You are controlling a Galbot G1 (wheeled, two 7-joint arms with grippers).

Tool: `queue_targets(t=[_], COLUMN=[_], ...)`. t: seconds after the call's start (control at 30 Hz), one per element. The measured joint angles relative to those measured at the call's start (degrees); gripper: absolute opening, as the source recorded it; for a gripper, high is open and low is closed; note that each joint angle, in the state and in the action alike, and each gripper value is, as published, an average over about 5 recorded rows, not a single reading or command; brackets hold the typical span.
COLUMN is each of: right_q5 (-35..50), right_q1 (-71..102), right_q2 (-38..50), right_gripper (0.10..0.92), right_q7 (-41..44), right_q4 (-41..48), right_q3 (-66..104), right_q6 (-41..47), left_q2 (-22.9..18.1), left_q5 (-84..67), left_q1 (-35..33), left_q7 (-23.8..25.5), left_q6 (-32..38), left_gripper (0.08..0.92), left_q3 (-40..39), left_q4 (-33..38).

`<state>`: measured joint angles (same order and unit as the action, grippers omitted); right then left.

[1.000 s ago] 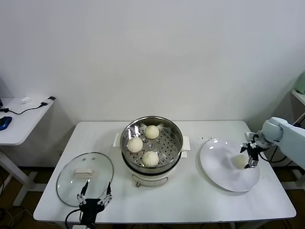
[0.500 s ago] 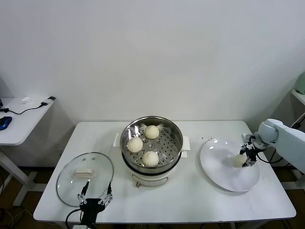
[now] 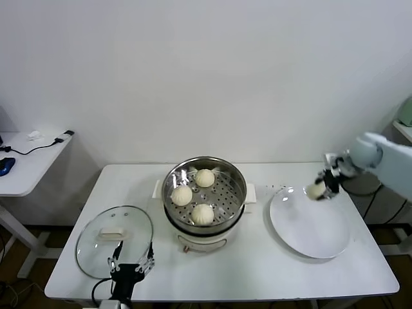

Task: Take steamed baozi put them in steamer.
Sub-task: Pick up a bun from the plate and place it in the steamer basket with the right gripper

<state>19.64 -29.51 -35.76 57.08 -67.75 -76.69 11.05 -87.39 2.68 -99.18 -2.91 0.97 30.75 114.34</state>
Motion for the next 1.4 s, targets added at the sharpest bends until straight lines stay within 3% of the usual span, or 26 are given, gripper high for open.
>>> queue_targets(t=[0.33, 0.6, 1.4], right_q5=[18.60, 27.41, 26.10], right_q1=[-18.82, -21.65, -10.88], right_q2=[-7.33, -15.76, -25.55], right_gripper=[0.585, 0.585, 0.585], right_q7=[-3.87, -8.84, -18.53], right_q4=[-14.07, -18.48, -15.29], right_q3=[-9.45, -13.25, -15.98], right_q6=[5.87, 10.64, 18.04], left_q2=[0.42, 0.35, -0.68], left_q5=[-0.63, -1.08, -1.25], left_q1=[1.21, 1.67, 1.56], left_q7=[0.24, 0.31, 0.27], left_q6=[-0.37, -0.60, -0.53], left_gripper=[0.823, 0.823, 0.823], left_q3=[0.00, 0.35, 0.87], left_q4=[0.09, 0.48, 0.95])
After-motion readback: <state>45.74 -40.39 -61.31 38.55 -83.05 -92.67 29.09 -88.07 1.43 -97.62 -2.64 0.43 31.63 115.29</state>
